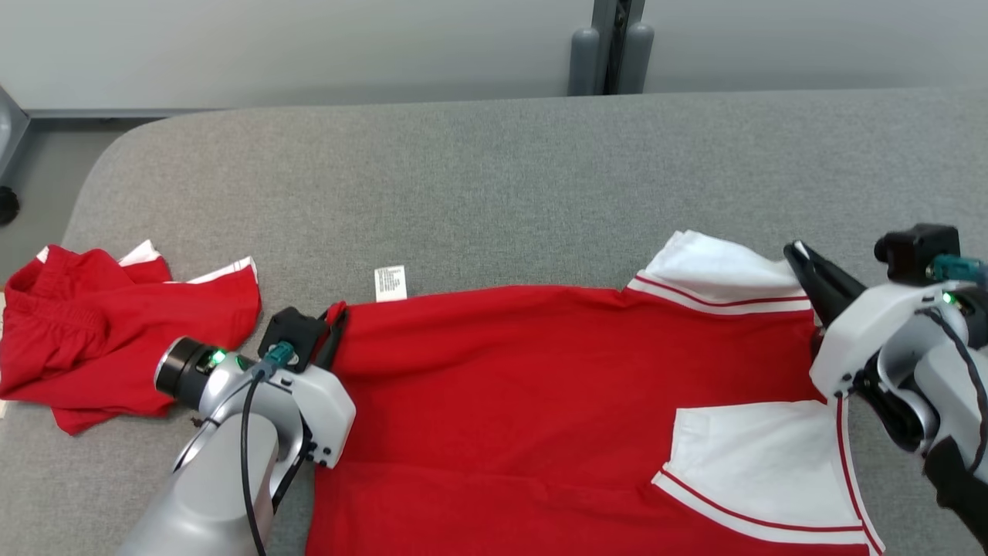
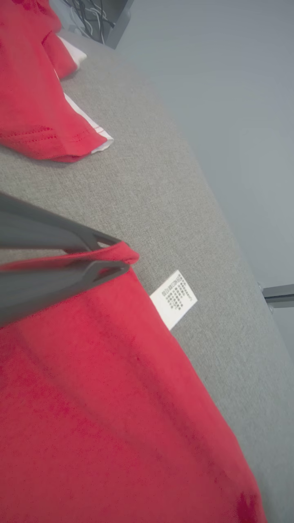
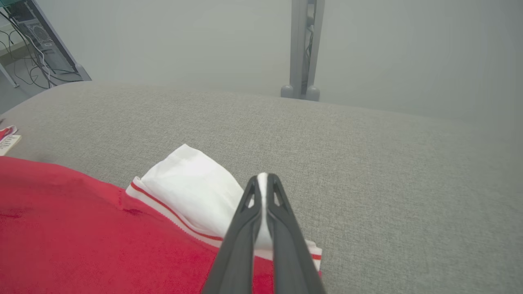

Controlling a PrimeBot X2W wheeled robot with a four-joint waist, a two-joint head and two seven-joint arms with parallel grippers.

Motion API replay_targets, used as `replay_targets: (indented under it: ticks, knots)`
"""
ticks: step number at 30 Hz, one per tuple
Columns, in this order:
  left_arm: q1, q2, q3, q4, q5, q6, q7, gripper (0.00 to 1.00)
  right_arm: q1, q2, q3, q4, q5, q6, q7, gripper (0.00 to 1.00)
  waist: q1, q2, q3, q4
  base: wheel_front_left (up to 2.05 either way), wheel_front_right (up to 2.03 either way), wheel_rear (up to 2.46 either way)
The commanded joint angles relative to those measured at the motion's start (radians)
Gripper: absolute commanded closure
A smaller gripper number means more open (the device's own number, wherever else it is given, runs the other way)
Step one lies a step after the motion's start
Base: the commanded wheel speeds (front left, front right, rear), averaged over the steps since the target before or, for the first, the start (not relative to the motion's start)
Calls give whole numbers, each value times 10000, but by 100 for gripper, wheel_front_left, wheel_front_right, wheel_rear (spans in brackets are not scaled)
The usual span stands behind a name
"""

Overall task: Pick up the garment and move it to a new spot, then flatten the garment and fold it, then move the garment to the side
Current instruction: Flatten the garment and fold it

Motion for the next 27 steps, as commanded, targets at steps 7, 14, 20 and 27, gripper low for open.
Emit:
replay_targets:
  ticks: [7,14,20,27]
  knots:
    - [597,315,-412,-191,359,178,-48,100,1352,-235,-466,-769,231,-2,695,100,-1,0,-523,12,0,0,0]
    - [999,460,-1126,-396,955,434,20,100,2545,-714,-1089,-1918,45,-2,1628,100,-1,0,-903,11,0,0,0]
    - [1251,625,-1623,-774,1355,620,99,100,3584,-1166,-1986,-3310,-338,-3,2745,100,-1,0,-1085,26,0,0,0]
    - [1705,1020,-2042,-1448,1679,823,276,100,4888,-1449,-3440,-5219,-1004,-3,4392,100,-1,0,-1175,29,0,0,0]
